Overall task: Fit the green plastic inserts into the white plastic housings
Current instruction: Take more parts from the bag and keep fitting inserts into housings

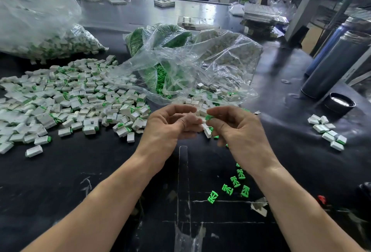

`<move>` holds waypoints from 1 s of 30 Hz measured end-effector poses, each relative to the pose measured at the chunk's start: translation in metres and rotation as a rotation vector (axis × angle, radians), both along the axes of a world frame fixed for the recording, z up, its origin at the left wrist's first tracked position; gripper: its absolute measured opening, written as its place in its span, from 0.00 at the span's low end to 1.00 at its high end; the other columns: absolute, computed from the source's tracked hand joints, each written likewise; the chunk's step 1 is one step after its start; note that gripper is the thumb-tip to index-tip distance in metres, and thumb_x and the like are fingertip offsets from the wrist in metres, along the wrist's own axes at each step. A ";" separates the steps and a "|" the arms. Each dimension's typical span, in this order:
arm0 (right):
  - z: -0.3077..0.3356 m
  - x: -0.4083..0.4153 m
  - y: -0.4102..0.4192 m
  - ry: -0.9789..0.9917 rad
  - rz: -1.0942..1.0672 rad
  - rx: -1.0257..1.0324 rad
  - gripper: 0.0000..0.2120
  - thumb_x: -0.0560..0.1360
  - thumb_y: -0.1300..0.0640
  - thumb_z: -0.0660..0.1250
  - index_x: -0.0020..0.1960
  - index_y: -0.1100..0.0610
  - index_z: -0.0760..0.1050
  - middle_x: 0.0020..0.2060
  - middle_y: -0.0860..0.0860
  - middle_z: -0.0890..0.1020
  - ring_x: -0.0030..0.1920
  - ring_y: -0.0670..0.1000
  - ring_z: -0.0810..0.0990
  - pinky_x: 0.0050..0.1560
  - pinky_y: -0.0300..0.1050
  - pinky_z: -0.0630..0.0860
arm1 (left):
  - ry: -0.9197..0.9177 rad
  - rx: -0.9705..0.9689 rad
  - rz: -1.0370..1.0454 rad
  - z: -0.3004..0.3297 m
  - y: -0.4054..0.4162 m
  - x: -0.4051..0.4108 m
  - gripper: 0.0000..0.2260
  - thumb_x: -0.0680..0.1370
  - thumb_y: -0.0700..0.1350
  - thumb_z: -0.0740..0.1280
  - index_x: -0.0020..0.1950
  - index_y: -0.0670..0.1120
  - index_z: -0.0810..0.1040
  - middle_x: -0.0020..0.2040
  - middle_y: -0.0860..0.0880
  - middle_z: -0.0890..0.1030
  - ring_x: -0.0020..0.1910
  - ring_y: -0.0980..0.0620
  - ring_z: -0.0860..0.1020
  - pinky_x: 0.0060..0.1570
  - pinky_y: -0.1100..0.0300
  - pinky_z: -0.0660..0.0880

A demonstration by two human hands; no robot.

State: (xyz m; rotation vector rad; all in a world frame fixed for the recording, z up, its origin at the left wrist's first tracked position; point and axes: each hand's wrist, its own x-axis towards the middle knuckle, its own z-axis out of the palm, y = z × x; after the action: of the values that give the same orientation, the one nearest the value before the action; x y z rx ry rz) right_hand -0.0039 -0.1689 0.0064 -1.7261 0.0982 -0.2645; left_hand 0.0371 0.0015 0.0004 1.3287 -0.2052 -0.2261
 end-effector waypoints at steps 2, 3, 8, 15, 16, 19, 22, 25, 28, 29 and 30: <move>0.000 0.000 0.002 -0.032 -0.010 0.044 0.08 0.77 0.66 0.73 0.51 0.53 0.84 0.37 0.48 0.86 0.34 0.44 0.80 0.32 0.37 0.77 | 0.057 -0.050 -0.004 0.000 -0.001 0.000 0.08 0.77 0.42 0.72 0.54 0.42 0.81 0.46 0.40 0.87 0.42 0.46 0.87 0.37 0.60 0.82; 0.000 -0.001 0.003 -0.046 -0.014 0.050 0.08 0.77 0.66 0.74 0.50 0.54 0.84 0.38 0.49 0.86 0.35 0.44 0.81 0.33 0.37 0.78 | 0.073 -0.054 -0.004 0.000 -0.001 -0.001 0.08 0.76 0.44 0.72 0.52 0.42 0.81 0.45 0.40 0.87 0.40 0.46 0.87 0.35 0.61 0.81; 0.002 -0.003 0.009 -0.092 -0.024 0.063 0.08 0.76 0.68 0.73 0.48 0.55 0.84 0.39 0.49 0.86 0.32 0.42 0.79 0.32 0.35 0.76 | 0.063 0.001 -0.001 -0.003 -0.004 -0.002 0.07 0.75 0.48 0.71 0.46 0.45 0.82 0.39 0.45 0.85 0.30 0.54 0.77 0.30 0.64 0.72; 0.001 -0.004 0.009 -0.092 -0.020 0.059 0.06 0.77 0.66 0.74 0.49 0.55 0.84 0.38 0.50 0.86 0.34 0.44 0.80 0.32 0.37 0.77 | 0.051 -0.004 -0.005 -0.005 -0.006 -0.004 0.06 0.72 0.48 0.73 0.44 0.46 0.84 0.36 0.46 0.83 0.30 0.55 0.75 0.30 0.64 0.72; 0.001 -0.004 0.009 -0.090 -0.023 0.047 0.06 0.77 0.65 0.74 0.49 0.55 0.84 0.39 0.51 0.86 0.33 0.44 0.80 0.32 0.37 0.77 | 0.050 -0.009 -0.002 -0.005 -0.006 -0.004 0.06 0.72 0.48 0.73 0.44 0.46 0.84 0.37 0.46 0.83 0.31 0.55 0.75 0.30 0.64 0.72; 0.001 -0.004 0.009 -0.066 -0.021 -0.008 0.05 0.77 0.64 0.75 0.48 0.54 0.84 0.36 0.50 0.85 0.32 0.44 0.79 0.32 0.37 0.77 | 0.043 -0.022 0.009 -0.007 -0.007 -0.004 0.07 0.72 0.48 0.74 0.44 0.45 0.84 0.37 0.44 0.84 0.30 0.55 0.76 0.29 0.64 0.74; 0.002 -0.006 0.007 -0.027 0.005 -0.064 0.06 0.77 0.64 0.74 0.47 0.54 0.84 0.33 0.46 0.83 0.31 0.44 0.78 0.32 0.38 0.77 | 0.007 0.017 0.008 -0.008 -0.006 -0.004 0.09 0.70 0.47 0.75 0.45 0.43 0.84 0.37 0.43 0.84 0.31 0.54 0.76 0.30 0.63 0.76; 0.004 -0.006 0.003 0.003 0.029 -0.073 0.05 0.77 0.64 0.74 0.47 0.55 0.85 0.34 0.47 0.84 0.33 0.47 0.79 0.34 0.41 0.79 | -0.029 0.090 -0.011 -0.010 -0.005 -0.003 0.08 0.73 0.42 0.76 0.48 0.41 0.83 0.38 0.43 0.85 0.32 0.53 0.78 0.33 0.61 0.78; 0.004 -0.003 0.003 0.029 0.028 0.069 0.04 0.77 0.67 0.73 0.50 0.61 0.84 0.33 0.50 0.83 0.33 0.46 0.78 0.31 0.39 0.78 | -0.020 0.091 -0.024 -0.009 -0.004 -0.002 0.03 0.76 0.38 0.74 0.49 0.40 0.83 0.38 0.43 0.85 0.32 0.53 0.78 0.33 0.61 0.78; 0.003 -0.003 0.004 0.047 0.030 0.152 0.03 0.77 0.67 0.73 0.50 0.62 0.84 0.33 0.51 0.83 0.32 0.47 0.78 0.31 0.39 0.78 | -0.009 0.077 -0.026 -0.008 -0.004 -0.002 0.03 0.77 0.37 0.73 0.49 0.40 0.83 0.38 0.43 0.84 0.32 0.53 0.78 0.33 0.61 0.78; 0.003 -0.002 0.006 0.064 0.038 0.223 0.02 0.77 0.66 0.73 0.50 0.63 0.83 0.33 0.51 0.83 0.32 0.47 0.78 0.30 0.39 0.78 | 0.001 0.061 -0.029 -0.008 -0.004 -0.002 0.03 0.77 0.37 0.73 0.50 0.40 0.83 0.38 0.44 0.84 0.32 0.53 0.78 0.33 0.62 0.78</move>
State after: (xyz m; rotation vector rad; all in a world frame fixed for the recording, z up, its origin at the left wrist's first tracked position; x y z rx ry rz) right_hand -0.0061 -0.1633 0.0093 -1.5130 0.1362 -0.1638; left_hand 0.0354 -0.0025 -0.0076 1.3868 -0.2181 -0.2597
